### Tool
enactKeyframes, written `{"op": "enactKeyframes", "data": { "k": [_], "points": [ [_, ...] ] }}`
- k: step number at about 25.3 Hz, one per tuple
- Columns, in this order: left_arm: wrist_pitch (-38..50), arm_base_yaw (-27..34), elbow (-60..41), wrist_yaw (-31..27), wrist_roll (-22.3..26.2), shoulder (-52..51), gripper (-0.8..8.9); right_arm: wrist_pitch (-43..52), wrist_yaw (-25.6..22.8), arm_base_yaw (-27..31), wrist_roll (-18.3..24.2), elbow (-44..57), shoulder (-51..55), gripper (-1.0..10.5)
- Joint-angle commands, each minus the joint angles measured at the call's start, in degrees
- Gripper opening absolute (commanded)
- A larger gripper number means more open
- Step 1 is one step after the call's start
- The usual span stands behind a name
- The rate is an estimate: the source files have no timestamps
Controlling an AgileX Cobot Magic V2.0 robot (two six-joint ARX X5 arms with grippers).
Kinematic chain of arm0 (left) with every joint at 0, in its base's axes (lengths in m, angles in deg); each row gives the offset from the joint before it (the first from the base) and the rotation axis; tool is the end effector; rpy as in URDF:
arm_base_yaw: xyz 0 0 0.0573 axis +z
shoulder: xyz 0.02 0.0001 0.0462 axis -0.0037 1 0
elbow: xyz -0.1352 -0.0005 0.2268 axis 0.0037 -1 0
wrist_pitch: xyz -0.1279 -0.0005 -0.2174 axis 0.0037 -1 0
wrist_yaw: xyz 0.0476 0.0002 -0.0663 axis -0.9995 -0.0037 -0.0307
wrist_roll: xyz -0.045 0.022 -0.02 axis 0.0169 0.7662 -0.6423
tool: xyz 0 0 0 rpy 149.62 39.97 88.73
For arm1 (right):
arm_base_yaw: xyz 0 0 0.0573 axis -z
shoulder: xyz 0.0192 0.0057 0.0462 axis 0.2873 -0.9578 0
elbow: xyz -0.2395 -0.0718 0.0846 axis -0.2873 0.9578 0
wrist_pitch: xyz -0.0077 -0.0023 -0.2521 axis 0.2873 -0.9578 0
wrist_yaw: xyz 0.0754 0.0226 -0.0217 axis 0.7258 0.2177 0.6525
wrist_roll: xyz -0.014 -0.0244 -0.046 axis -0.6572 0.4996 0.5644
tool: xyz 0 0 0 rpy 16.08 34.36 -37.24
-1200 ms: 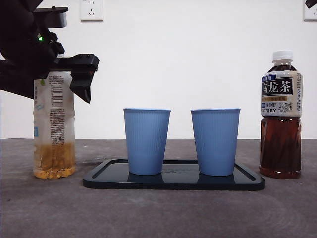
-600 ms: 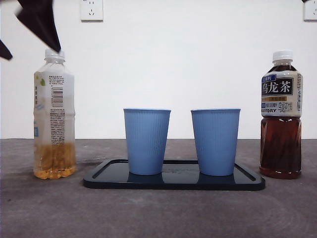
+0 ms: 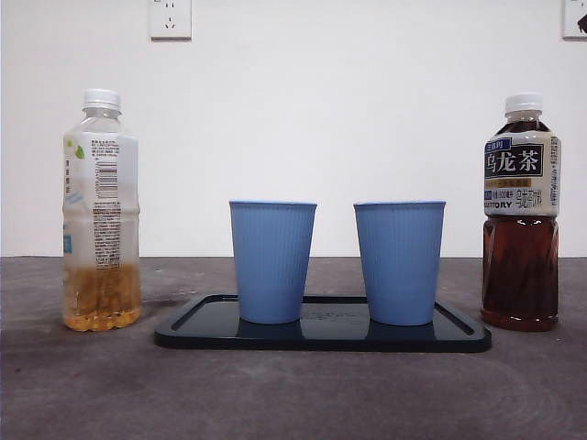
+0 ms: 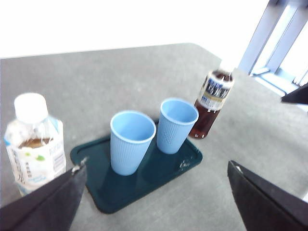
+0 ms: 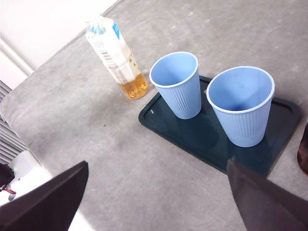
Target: Pour the drink into the cup
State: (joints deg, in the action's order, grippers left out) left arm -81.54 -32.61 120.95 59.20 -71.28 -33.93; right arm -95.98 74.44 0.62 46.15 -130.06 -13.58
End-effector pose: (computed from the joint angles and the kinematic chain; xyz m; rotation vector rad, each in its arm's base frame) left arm 0.0671 -0.0480 0.3340 -0.1018 0.3184 -0.6982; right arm 0.0984 0.0445 0.3053 0.1978 0.5675 0.7958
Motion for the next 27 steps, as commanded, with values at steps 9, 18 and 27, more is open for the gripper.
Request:
{"op": "enactKeyframes", "data": {
  "k": [9, 18, 27],
  "points": [
    [-3.37, -0.24, 1.03, -0.11, 1.46, 0.9, 0.06, 0.09, -0.57, -0.24, 0.66, -0.76, -0.17, 0.2],
    [-3.58, -0.24, 1.03, -0.11, 1.18, 0.83, 0.06, 0.24, -0.46, -0.24, 0.7, -0.76, -0.17, 0.2],
    [-2.19, 0.17, 0.35, -0.13, 1.18, 0.72, 0.06, 0.24, -0.48, -0.24, 0.7, -0.76, -0.17, 0.2]
  ]
}}
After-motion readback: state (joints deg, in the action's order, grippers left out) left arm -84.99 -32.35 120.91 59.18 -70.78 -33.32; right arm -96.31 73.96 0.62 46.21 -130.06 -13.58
